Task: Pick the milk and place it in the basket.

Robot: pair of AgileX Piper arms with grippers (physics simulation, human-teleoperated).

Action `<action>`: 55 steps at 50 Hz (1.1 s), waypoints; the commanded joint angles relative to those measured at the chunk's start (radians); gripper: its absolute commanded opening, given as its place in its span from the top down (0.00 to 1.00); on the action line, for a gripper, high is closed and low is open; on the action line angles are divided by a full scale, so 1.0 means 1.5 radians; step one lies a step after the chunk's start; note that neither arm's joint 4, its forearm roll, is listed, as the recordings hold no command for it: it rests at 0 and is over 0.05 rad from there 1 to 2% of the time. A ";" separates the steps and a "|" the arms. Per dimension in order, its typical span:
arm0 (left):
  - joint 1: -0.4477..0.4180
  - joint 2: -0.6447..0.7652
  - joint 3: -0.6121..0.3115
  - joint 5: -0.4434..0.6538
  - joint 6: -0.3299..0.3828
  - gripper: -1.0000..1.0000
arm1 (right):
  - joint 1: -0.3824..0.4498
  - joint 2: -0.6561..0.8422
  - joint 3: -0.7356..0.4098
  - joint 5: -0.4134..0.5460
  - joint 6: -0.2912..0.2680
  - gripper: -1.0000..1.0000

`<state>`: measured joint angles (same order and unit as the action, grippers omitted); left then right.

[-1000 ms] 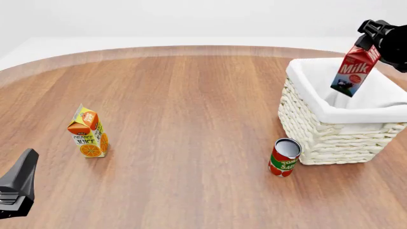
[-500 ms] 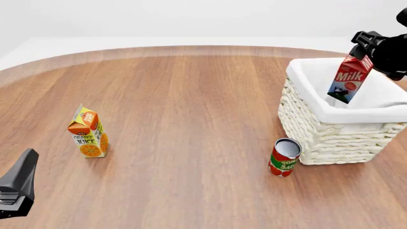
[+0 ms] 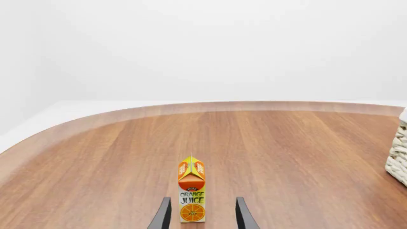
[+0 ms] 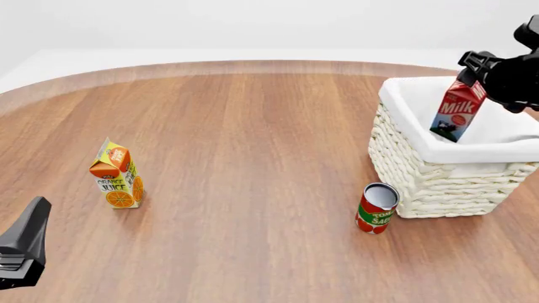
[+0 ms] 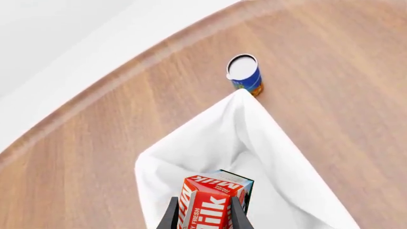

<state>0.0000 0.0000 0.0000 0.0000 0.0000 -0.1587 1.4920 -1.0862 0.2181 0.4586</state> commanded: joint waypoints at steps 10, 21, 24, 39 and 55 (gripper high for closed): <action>0.000 0.000 0.000 0.000 0.000 0.00 | -0.005 0.015 -0.002 -0.024 0.006 1.00; 0.000 0.000 0.000 0.000 0.000 0.00 | -0.001 0.038 -0.013 -0.032 0.007 1.00; 0.000 0.000 0.000 0.000 0.000 0.00 | -0.001 0.042 -0.015 -0.034 0.007 1.00; 0.000 0.000 0.000 0.000 0.000 0.00 | 0.003 0.058 -0.005 -0.052 0.006 1.00; 0.000 0.000 0.000 0.000 0.000 0.00 | 0.000 0.061 0.022 -0.074 0.000 1.00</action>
<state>0.0000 0.0000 0.0000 0.0000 0.0000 -0.1570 1.5898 -1.0575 0.1318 0.4521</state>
